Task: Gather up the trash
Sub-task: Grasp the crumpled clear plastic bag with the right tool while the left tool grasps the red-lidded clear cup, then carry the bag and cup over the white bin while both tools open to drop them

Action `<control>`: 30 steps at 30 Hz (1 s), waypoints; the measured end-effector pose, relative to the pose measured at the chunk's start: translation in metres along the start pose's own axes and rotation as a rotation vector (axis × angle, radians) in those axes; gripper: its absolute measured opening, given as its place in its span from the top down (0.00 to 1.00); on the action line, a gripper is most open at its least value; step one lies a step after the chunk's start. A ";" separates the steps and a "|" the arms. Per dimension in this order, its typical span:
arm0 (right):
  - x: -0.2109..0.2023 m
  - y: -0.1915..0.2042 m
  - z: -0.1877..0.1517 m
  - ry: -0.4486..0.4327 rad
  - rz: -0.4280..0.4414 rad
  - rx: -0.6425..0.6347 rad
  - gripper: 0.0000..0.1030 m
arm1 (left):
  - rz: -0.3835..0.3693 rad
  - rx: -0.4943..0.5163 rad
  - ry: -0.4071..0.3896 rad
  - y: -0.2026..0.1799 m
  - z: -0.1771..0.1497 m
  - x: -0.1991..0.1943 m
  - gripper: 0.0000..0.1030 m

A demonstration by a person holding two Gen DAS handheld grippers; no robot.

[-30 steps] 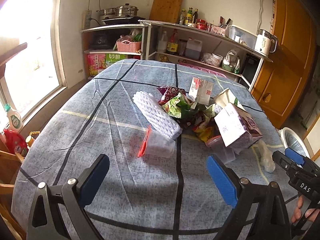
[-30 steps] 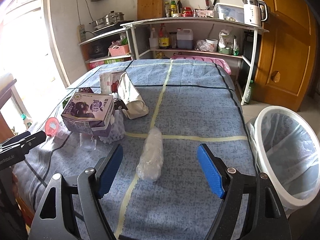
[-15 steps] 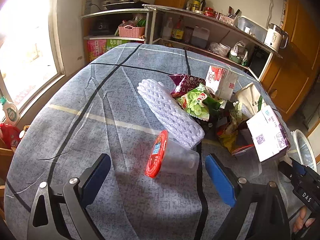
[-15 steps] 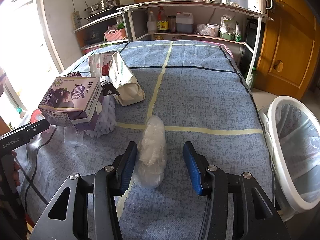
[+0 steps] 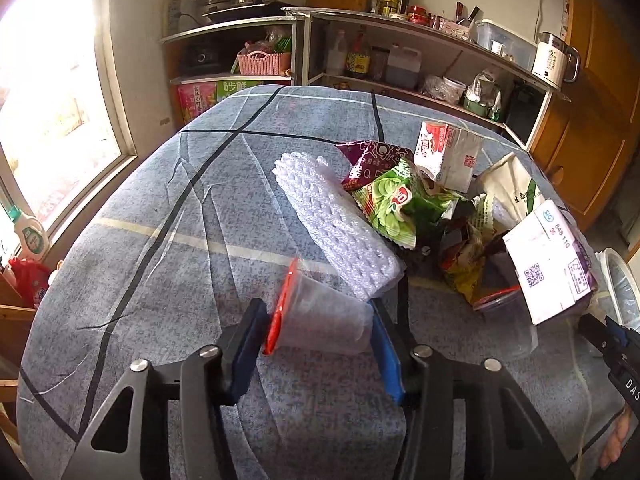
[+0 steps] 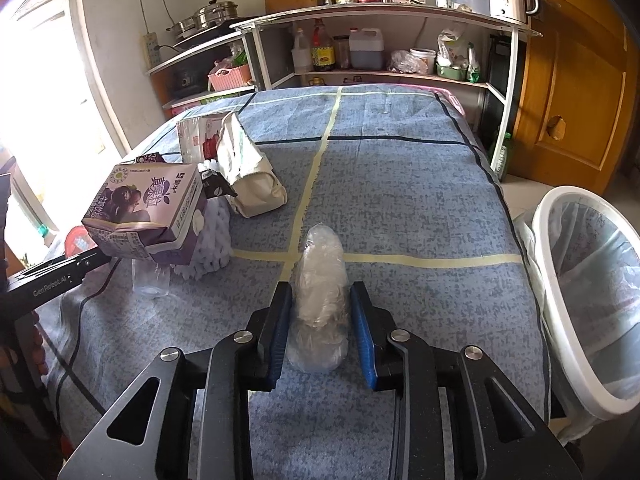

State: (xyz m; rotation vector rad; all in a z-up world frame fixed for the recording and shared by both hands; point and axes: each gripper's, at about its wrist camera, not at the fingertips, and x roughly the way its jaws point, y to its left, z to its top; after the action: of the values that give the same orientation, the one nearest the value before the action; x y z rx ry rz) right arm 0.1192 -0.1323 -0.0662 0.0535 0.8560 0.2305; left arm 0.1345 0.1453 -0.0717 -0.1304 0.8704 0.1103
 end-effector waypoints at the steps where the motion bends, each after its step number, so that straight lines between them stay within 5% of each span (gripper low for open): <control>1: 0.000 -0.001 0.000 -0.002 0.001 0.003 0.70 | -0.003 -0.003 -0.001 0.000 -0.001 -0.002 0.53; 18: -0.041 -0.016 0.007 -0.087 0.018 0.038 0.70 | -0.129 0.075 -0.120 -0.042 -0.002 -0.077 0.53; 30: -0.084 -0.063 0.011 -0.151 -0.032 0.090 0.70 | -0.268 0.217 -0.169 -0.127 0.009 -0.109 0.53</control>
State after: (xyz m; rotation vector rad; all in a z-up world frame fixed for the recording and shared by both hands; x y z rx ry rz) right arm 0.0857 -0.2116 -0.0058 0.1394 0.7158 0.1553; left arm 0.0905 0.0162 0.0260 -0.0330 0.6846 -0.2206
